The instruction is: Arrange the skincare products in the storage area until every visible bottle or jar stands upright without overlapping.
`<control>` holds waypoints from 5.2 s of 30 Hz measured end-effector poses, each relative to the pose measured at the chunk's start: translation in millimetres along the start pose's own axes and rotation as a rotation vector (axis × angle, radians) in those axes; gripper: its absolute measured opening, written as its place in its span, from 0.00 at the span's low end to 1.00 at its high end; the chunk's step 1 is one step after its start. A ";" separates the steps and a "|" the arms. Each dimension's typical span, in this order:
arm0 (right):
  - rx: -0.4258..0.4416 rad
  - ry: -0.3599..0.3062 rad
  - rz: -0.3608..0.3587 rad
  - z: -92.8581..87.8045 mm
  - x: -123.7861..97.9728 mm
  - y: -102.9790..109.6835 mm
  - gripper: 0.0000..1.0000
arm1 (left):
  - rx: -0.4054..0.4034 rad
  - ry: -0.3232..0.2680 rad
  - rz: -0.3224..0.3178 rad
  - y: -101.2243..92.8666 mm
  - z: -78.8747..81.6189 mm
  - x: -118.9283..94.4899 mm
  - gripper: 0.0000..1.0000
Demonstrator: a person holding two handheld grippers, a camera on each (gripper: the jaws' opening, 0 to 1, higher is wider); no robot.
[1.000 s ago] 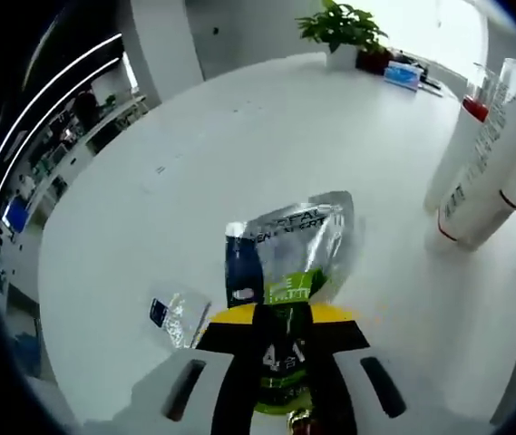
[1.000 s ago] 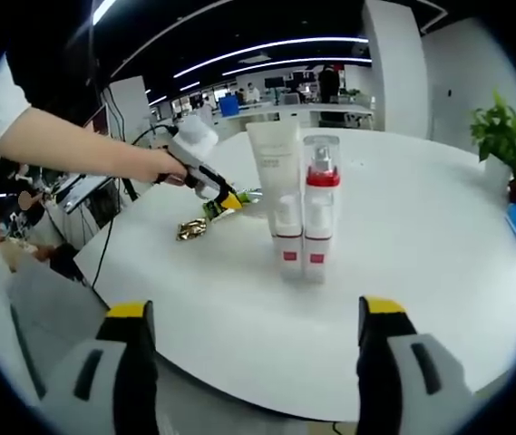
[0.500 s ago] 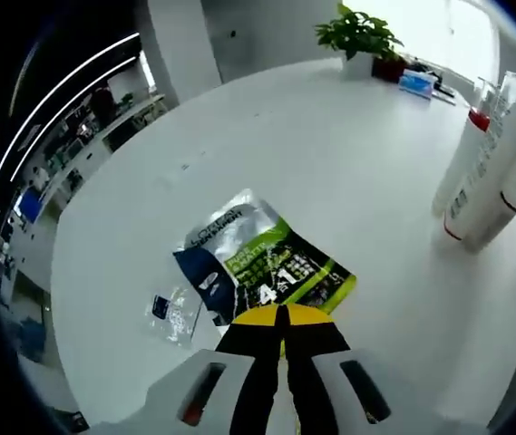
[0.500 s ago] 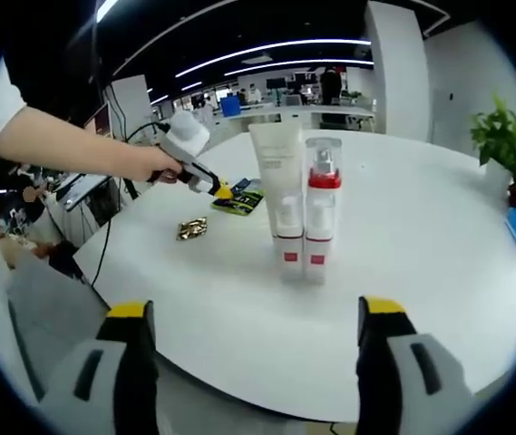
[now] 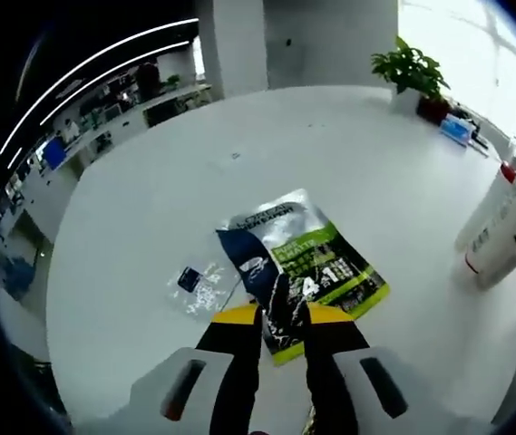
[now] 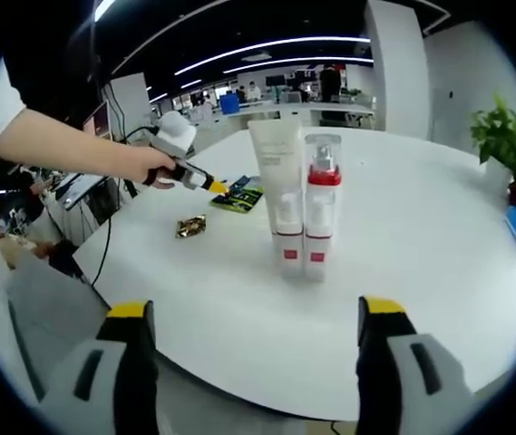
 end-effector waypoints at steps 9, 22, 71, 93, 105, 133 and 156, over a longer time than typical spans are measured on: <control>0.012 0.005 -0.002 -1.0 0.4 -1.3 0.92 | -0.052 -0.032 -0.019 -7.8 9.3 17.6 0.58; 0.031 0.009 -0.001 -1.2 0.7 -2.5 0.92 | -0.123 0.011 0.006 -18.0 14.3 35.0 0.75; 0.059 0.019 -0.019 -2.5 1.1 -6.3 0.91 | -0.233 0.097 0.165 -19.0 6.3 51.5 0.57; 0.044 0.015 -0.024 -2.3 1.1 -6.5 0.91 | -0.237 0.066 0.120 -28.9 -2.7 33.1 0.13; 0.026 0.009 -0.022 -1.5 1.0 -4.8 0.90 | -0.266 -0.041 0.104 -26.6 4.2 17.2 0.10; -0.013 -0.020 -0.012 1.3 -1.6 -1.6 0.89 | -0.258 -0.075 0.094 -54.2 -25.1 -26.6 0.09; 0.009 -0.036 0.037 4.2 -3.8 6.0 0.88 | -0.179 -0.133 0.063 -104.5 -48.1 -81.6 0.09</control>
Point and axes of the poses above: the point that each gripper's makers call its tool centre point, and the gripper's own axes: x roughly forward along the fingers, y roughly to its left, z roughly out of its top, the point moved 2 cm from there along -x, roughly backward along the fingers, and after that the axes turned 7 degrees about -z, right-handed, at the moved point
